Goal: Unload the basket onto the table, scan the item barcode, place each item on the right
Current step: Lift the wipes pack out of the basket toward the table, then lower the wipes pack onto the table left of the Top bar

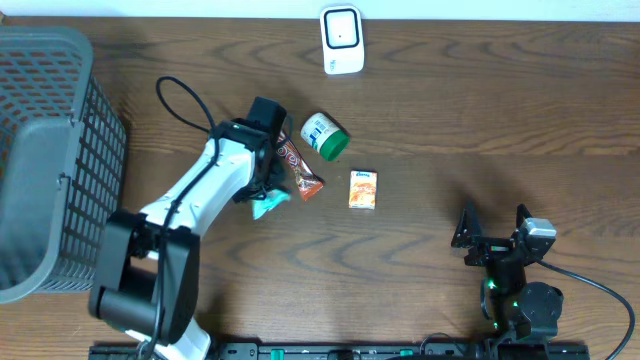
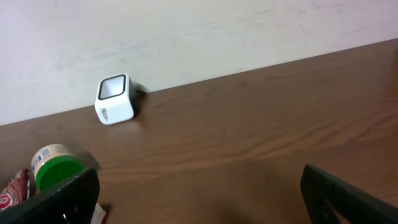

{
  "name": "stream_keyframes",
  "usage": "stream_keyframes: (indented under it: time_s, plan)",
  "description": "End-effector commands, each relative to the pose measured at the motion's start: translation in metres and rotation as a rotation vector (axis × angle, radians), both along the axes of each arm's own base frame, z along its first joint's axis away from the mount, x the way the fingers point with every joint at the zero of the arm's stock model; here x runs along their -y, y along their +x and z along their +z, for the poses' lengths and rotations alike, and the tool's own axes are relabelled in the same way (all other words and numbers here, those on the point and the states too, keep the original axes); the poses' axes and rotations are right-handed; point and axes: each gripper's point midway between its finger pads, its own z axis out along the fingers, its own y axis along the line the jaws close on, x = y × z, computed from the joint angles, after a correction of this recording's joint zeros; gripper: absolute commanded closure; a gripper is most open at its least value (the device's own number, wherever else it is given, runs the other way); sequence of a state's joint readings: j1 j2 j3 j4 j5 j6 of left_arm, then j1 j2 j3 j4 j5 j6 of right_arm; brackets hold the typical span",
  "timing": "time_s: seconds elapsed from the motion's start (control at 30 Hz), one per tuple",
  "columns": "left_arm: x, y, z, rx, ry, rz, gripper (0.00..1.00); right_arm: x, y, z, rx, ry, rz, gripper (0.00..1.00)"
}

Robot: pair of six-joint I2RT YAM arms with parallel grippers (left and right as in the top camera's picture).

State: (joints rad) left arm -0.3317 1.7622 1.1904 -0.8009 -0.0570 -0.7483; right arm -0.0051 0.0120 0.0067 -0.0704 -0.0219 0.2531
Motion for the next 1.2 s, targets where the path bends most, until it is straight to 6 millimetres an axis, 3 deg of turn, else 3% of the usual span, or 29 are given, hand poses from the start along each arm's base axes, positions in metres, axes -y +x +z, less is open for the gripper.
stream_keyframes:
  time_s: [0.0, 0.23, 0.3, 0.33, 0.43, 0.57, 0.87, 1.17]
  plan:
    - [-0.013, 0.001, 0.028, 0.07, 0.037, 0.028, 0.07, -0.004, 0.0, 0.0, 0.0, 0.008, 0.014, 0.01]
    - [-0.02, 0.006, 0.082, 0.251, 0.007, 0.101, 0.06, -0.004, 0.0, 0.0, 0.0, 0.008, 0.014, 0.01]
    - [-0.02, 0.008, 0.094, 0.299, -0.005, 0.106, 0.55, -0.004, 0.0, 0.0, 0.0, 0.008, 0.014, 0.01]
    - [-0.02, 0.008, 0.098, 0.309, -0.008, 0.106, 0.7, -0.004, 0.0, 0.0, 0.0, 0.008, 0.014, 0.01]
    - [-0.025, 0.008, 0.094, 0.3, 0.023, 0.113, 0.92, -0.004, 0.0, 0.0, 0.0, 0.008, 0.014, 0.01]
    - [-0.037, 0.009, 0.076, 0.261, 0.102, 0.154, 0.93, -0.004, 0.0, 0.0, 0.0, 0.008, 0.014, 0.01]
    - [-0.038, 0.005, 0.015, 0.095, 0.159, 0.21, 0.92, -0.004, 0.0, 0.0, 0.0, 0.008, 0.014, 0.01]
    - [-0.022, -0.008, -0.035, -0.057, 0.11, 0.248, 0.93, -0.004, 0.0, 0.0, 0.0, 0.008, 0.014, 0.01]
